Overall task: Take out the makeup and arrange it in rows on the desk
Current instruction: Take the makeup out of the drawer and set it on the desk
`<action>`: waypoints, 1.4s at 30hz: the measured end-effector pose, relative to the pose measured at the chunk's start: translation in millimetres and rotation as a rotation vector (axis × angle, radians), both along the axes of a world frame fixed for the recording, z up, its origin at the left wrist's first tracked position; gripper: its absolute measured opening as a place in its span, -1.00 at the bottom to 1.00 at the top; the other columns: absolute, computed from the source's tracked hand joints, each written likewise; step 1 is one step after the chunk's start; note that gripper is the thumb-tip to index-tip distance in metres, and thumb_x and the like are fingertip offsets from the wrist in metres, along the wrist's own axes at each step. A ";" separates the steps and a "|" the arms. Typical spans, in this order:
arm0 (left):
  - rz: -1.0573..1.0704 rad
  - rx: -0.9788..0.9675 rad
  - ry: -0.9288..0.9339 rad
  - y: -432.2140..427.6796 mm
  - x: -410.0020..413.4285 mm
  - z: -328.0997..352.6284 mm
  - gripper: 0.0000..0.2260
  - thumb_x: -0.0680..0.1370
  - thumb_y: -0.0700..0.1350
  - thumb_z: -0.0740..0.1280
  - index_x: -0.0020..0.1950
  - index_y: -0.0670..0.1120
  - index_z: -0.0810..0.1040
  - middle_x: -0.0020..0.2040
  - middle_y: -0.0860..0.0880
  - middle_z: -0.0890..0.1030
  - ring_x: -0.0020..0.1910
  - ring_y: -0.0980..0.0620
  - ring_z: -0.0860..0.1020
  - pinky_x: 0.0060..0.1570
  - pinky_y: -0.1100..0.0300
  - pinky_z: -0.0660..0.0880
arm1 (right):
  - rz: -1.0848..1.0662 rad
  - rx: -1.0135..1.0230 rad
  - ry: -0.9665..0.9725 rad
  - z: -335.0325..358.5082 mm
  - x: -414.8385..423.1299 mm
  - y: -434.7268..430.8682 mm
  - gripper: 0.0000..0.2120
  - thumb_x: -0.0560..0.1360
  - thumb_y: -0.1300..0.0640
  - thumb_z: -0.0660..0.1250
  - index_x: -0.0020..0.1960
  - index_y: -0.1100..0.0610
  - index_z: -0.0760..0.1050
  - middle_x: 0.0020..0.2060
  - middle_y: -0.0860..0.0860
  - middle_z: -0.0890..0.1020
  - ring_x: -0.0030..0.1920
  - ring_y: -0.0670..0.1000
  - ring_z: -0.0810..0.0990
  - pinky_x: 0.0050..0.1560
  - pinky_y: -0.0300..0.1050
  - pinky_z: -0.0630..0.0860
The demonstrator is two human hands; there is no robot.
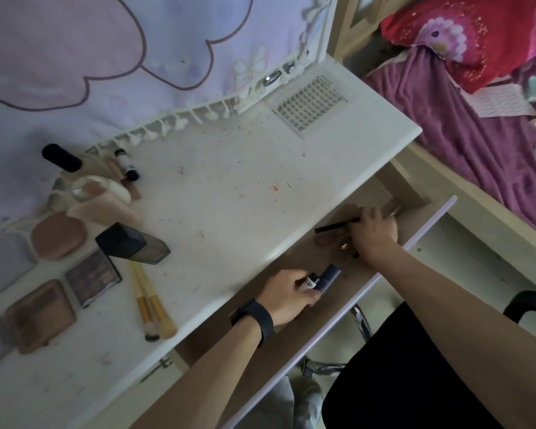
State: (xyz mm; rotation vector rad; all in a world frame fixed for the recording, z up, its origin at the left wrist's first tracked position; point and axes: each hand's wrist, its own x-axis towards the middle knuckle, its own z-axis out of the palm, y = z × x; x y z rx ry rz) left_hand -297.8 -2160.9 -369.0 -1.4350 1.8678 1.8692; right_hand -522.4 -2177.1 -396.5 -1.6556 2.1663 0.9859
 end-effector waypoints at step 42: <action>0.877 -0.401 0.298 -185.1 251.2 199.7 -0.72 0.53 -0.30 0.42 0.23 -0.15 0.58 0.01 -0.07 0.69 -0.15 0.13 0.69 -0.16 0.31 0.59 | -0.369 -0.458 -1.042 110.9 256.8 -195.2 -0.55 0.50 0.00 0.44 0.38 -0.02 0.52 0.13 -0.01 0.68 0.09 0.04 0.64 0.13 -0.08 0.58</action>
